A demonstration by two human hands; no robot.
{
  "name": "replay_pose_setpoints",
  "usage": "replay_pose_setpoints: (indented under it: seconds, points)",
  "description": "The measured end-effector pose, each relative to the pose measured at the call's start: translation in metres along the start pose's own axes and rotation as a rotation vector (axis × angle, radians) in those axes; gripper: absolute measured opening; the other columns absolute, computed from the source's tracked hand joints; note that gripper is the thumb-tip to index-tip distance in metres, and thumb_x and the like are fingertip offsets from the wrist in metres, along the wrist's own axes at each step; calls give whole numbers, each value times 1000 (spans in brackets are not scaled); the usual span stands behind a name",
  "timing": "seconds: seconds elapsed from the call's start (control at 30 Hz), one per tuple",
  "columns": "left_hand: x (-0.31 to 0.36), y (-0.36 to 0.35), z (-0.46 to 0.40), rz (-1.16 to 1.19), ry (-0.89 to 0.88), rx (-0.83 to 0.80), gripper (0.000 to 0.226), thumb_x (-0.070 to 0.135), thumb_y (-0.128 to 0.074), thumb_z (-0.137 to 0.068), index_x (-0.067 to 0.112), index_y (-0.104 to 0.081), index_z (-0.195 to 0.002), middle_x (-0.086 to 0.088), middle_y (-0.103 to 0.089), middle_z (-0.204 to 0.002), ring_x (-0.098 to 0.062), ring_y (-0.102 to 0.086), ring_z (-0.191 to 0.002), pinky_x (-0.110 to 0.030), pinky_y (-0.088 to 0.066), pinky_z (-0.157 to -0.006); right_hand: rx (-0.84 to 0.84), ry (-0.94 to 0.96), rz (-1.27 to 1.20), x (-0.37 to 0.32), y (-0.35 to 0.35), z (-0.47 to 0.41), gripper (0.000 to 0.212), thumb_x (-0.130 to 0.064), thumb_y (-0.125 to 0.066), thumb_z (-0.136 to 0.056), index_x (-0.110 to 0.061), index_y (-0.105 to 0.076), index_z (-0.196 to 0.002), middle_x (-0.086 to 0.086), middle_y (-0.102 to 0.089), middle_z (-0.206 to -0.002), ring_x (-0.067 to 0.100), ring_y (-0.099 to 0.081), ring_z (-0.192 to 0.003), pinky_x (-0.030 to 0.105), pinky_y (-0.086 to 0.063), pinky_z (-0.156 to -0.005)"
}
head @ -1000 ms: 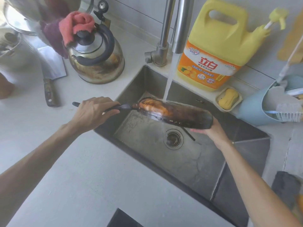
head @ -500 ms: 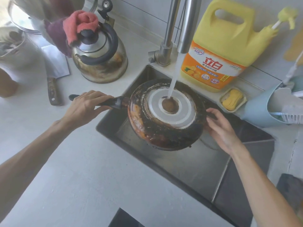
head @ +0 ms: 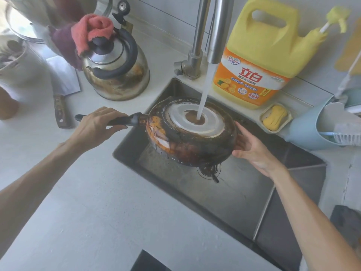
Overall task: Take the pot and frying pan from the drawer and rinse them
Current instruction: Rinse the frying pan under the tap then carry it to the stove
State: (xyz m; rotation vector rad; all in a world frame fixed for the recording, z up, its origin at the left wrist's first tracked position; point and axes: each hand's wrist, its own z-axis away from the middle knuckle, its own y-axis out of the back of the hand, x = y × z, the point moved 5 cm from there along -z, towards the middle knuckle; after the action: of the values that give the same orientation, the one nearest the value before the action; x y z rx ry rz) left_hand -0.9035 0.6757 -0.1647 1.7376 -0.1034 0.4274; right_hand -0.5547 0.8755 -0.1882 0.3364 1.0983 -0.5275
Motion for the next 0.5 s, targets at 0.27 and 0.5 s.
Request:
replay_pose_setpoints:
  seconds: [0.27, 0.5]
  points:
    - [3, 1, 0, 138, -13, 20, 33, 24, -72, -77, 15, -65, -109, 52, -44, -101, -11, -50, -83, -22, -38, -73, 34, 30, 33, -10, 7, -6, 117, -51, -88, -45, -29, -32, -145, -9, -51, -137, 3, -51, -124, 19, -47, -95]
    - [3, -3, 1, 187, 155, -100, 48, 27, -76, -76, 62, -45, -88, 52, -48, -92, 6, -50, -74, -11, -38, -69, 17, 100, 196, -25, 9, -7, 109, -13, -82, -59, -35, -22, -148, -17, -40, -144, -3, -45, -127, 14, -41, -99]
